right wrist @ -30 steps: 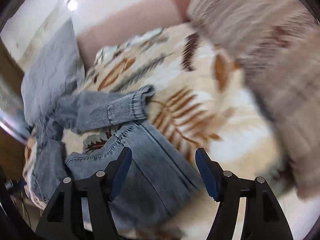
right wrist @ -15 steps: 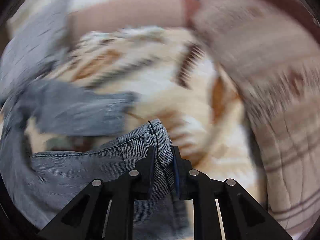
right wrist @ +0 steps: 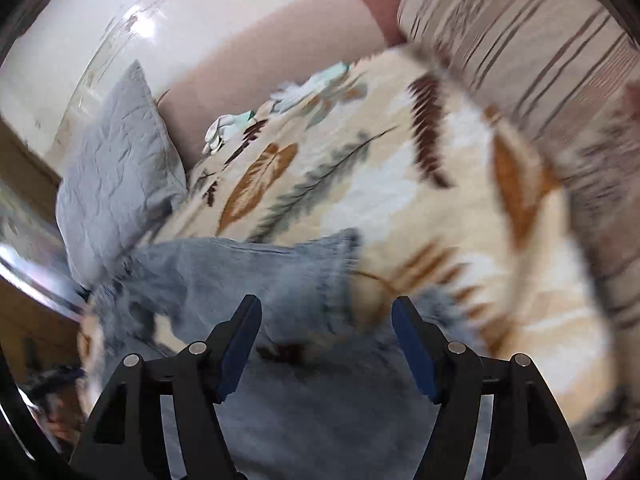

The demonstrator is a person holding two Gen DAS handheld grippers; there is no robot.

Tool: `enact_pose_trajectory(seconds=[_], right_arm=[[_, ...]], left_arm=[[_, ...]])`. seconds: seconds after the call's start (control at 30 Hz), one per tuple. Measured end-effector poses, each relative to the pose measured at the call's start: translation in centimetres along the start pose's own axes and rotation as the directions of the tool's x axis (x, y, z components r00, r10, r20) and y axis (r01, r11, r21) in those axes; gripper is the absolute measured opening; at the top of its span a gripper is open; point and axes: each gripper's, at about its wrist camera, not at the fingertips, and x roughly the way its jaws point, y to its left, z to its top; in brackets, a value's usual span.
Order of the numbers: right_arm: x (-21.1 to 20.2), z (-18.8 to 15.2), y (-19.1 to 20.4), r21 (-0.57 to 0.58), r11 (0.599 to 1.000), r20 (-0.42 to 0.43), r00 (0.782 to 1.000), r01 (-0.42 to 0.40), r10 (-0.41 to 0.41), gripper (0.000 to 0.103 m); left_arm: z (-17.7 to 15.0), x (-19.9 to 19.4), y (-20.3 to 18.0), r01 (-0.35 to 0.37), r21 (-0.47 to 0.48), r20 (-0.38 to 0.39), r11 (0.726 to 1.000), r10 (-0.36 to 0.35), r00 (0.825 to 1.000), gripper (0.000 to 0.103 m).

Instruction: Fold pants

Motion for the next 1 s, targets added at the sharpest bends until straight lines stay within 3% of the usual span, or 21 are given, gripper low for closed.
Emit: enact_pose_trajectory(seconds=[0.13,0.17,0.2,0.27,0.33,0.4,0.5,0.53,0.6,0.67,0.7,0.87,1.0], right_arm=[[4.7,1.3,-0.2,0.101,0.995,-0.041,0.999,-0.022,0.026,0.066],[5.7,1.5,-0.4,0.12,0.992,-0.051,0.998,-0.039,0.046,0.036],[6.5,2.0,0.0,0.107,0.993,-0.069,0.996,-0.041,0.049,0.017],[6.9,3.9,2.5,-0.018,1.0,-0.083,0.997,-0.007,0.005,0.017],[4.7,7.4,5.6,-0.14,0.989,0.046,0.998,0.037,-0.03,0.017],[3.6,11.7,6.3,-0.13,0.986,0.152,0.984,0.108,-0.088,0.018],[6.5,16.4,5.4,-0.056,0.975,0.114,0.972,0.213,-0.206,0.03],[7.3,16.9,5.0,-0.029,0.971,0.108,0.966,0.238,-0.233,0.03],[7.8,17.0,3.8,0.01,0.98,0.116,0.973,0.201,-0.201,0.032],[7.7,16.3,2.8,0.033,0.987,0.118,0.98,0.155,-0.158,0.05],[7.8,15.6,2.1,0.036,0.991,0.102,0.986,0.126,-0.129,0.052],[8.7,12.2,-0.9,0.081,0.99,0.024,0.992,0.118,-0.12,0.053],[10.4,10.1,-2.3,0.201,0.979,0.001,0.999,0.038,-0.039,0.057]], left_arm=[[3.5,4.0,-0.6,0.018,-0.084,-0.05,0.996,-0.022,0.998,0.07],[4.1,4.7,-0.6,0.016,-0.103,-0.062,0.995,-0.023,0.998,0.07],[4.7,5.5,-0.7,0.015,-0.118,-0.069,0.993,-0.023,0.997,0.07],[5.8,5.9,-1.4,0.023,-0.102,-0.058,0.994,-0.029,0.998,0.069],[6.8,5.9,-2.4,0.003,-0.059,-0.015,0.998,-0.003,1.0,0.069],[8.1,6.3,-3.3,-0.047,-0.037,0.02,0.998,0.048,0.999,0.069],[9.8,8.5,-3.3,-0.136,-0.046,-0.011,0.99,0.135,0.991,0.069],[10.1,9.0,-2.9,-0.148,-0.059,-0.033,0.987,0.146,0.989,0.064],[10.3,8.8,-1.7,-0.101,-0.085,-0.046,0.991,0.097,0.994,0.062],[10.3,7.4,-0.2,-0.06,-0.12,-0.007,0.991,0.06,0.998,0.062],[10.2,6.7,0.6,-0.036,-0.134,0.014,0.99,0.038,0.999,0.062],[9.0,5.9,2.8,0.092,-0.189,-0.007,0.978,-0.095,0.995,0.065],[7.7,8.3,0.7,0.094,-0.134,-0.088,0.986,-0.106,0.99,0.069]])
